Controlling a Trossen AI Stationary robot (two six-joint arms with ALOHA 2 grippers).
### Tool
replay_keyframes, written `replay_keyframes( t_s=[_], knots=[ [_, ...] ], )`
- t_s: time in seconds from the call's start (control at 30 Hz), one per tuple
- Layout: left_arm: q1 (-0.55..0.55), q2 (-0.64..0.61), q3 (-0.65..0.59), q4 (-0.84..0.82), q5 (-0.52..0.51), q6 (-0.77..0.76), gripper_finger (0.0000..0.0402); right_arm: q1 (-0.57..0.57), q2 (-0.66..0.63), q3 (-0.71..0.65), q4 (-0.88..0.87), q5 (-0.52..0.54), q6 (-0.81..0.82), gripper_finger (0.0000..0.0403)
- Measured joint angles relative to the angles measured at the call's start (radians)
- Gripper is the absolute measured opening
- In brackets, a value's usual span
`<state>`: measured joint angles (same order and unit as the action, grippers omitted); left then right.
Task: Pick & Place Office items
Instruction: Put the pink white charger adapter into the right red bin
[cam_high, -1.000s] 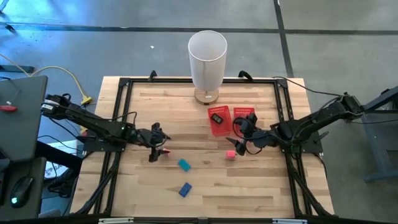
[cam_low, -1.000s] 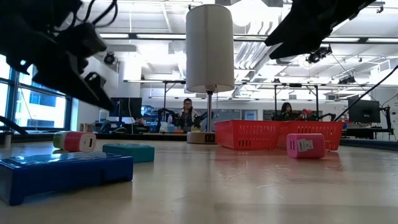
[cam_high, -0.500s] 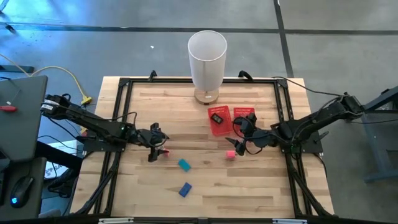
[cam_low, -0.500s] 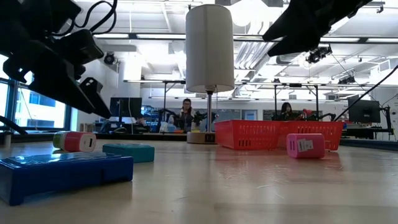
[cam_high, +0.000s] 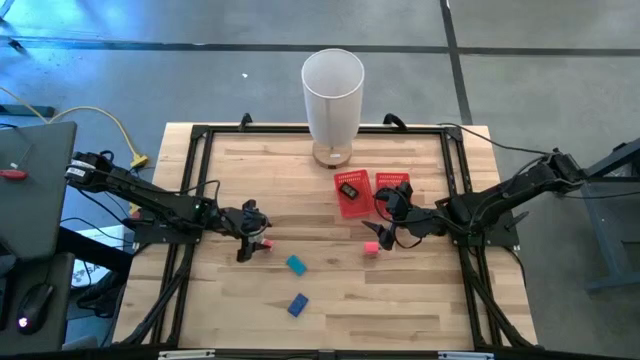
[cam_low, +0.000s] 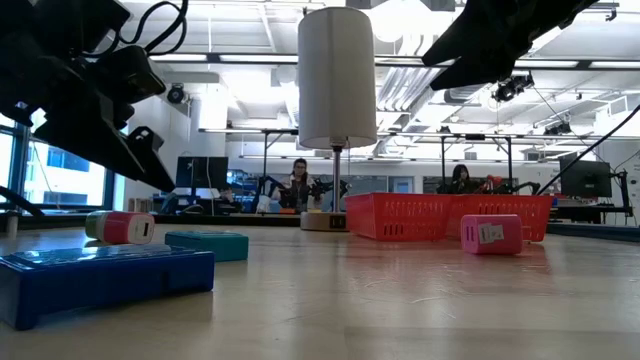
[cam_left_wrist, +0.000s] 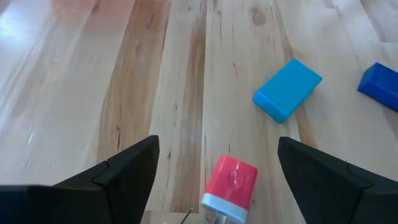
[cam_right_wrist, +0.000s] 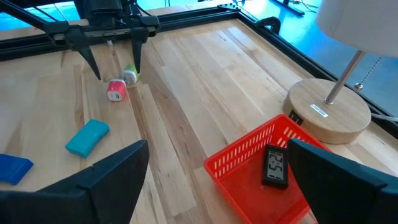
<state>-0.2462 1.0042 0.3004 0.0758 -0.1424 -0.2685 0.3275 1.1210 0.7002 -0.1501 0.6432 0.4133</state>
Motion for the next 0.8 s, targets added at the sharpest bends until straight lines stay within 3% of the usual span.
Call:
replay_keyframes(
  t_s=[0.8],
  knots=[
    [-0.054,0.070,0.000,0.000,0.000,0.095,0.0320,0.000,0.000,0.000,0.001,0.000,0.000,0.0368]
  ],
)
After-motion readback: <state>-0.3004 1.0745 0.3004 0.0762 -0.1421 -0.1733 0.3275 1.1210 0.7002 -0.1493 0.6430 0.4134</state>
